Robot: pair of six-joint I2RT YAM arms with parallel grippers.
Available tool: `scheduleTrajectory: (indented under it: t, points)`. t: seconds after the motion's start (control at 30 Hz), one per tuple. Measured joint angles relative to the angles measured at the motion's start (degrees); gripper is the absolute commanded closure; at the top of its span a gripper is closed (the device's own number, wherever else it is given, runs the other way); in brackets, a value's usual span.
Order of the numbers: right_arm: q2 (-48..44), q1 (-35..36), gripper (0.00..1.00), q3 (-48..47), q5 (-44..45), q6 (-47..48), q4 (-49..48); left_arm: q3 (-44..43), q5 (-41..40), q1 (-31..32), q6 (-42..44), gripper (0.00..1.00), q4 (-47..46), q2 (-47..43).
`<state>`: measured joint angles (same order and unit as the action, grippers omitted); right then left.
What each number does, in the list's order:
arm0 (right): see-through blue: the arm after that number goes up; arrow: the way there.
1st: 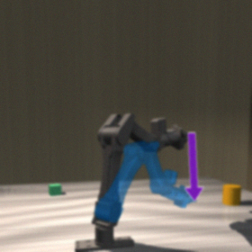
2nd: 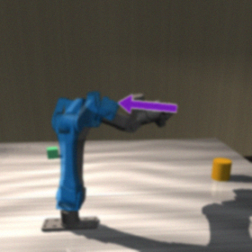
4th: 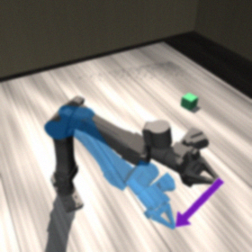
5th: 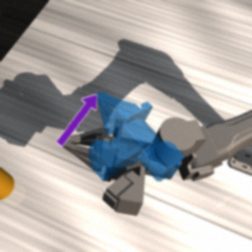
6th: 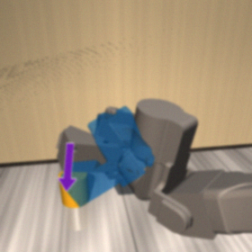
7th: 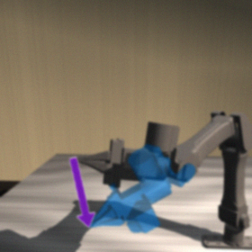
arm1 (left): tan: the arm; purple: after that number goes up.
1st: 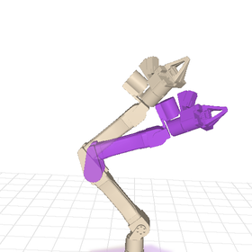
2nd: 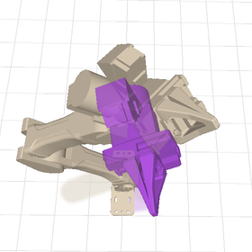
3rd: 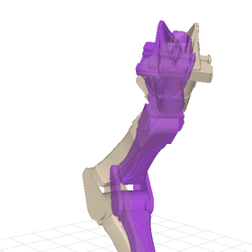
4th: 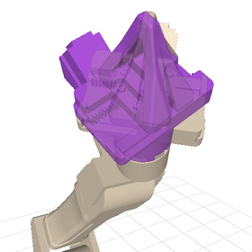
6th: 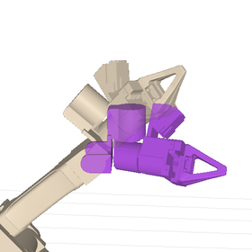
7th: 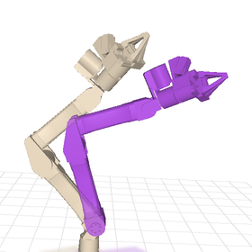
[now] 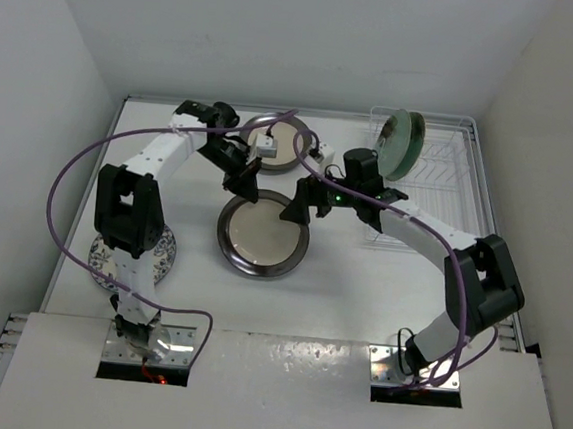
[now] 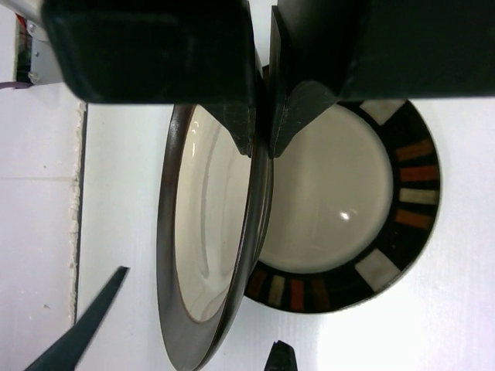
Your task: Load the plates into the dish rack
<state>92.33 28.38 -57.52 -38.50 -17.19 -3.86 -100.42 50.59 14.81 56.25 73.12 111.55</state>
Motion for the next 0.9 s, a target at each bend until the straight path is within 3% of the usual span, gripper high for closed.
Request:
scheduleTrajectory:
  t: [0.07,0.13,0.2,0.23,0.27,0.33,0.4,0.47,0.5,0.53,0.6,0.63,0.9]
  points:
    - [0.0,0.3,0.16,0.0,1.7,1.5,0.9,-0.7,0.6,-0.2,0.0,1.00,-0.2,0.0]
    - [0.3,0.4,0.27,0.0,3.0,2.1,1.5,-1.5,1.2,-0.3,0.0,1.00,-0.3,0.0]
    - [1.1,0.4,0.48,0.0,3.3,1.7,0.7,-2.4,2.1,-0.4,-0.2,1.00,-0.3,0.0]
    - [1.9,0.4,0.75,-0.2,3.0,0.8,0.1,-2.9,2.5,-0.4,-0.3,1.00,-0.3,0.0]
    - [2.8,0.5,0.88,-0.6,2.8,0.2,-0.3,-3.4,3.1,-0.4,-0.4,1.00,-0.3,0.0]
    - [4.6,0.6,1.00,-1.7,2.8,-0.2,-1.0,-4.3,3.6,-0.7,-1.7,1.00,-0.5,0.0]
    - [5.2,0.7,1.00,-1.9,1.4,-1.0,-2.6,-4.9,4.1,-1.5,-4.1,1.00,-0.2,0.0]
    - [4.7,1.2,1.00,-1.8,2.7,-2.1,-4.4,-5.3,5.1,-2.6,-8.3,0.81,-1.0,0.0]
    - [4.3,1.1,1.00,-1.6,3.6,-2.8,-5.1,-5.5,5.3,-3.1,-10.9,0.70,-2.6,-0.2]
    - [3.5,0.8,1.00,-1.4,4.4,-3.6,-5.4,-5.6,5.3,-3.3,-13.3,0.48,-5.0,-0.4]
    - [1.1,-0.4,1.00,-1.3,7.0,-5.2,-3.7,-6.3,4.8,-3.9,-18.4,0.25,-9.7,-0.7]
    - [-0.1,-1.5,1.00,-1.6,8.0,-5.8,-2.8,-7.0,4.4,-4.7,-20.9,0.03,-11.2,-0.9]
    - [-5.6,-13.7,1.00,-17.9,20.2,-5.0,6.3,-13.4,-6.0,-14.1,-31.8,0.00,-21.0,-4.2]
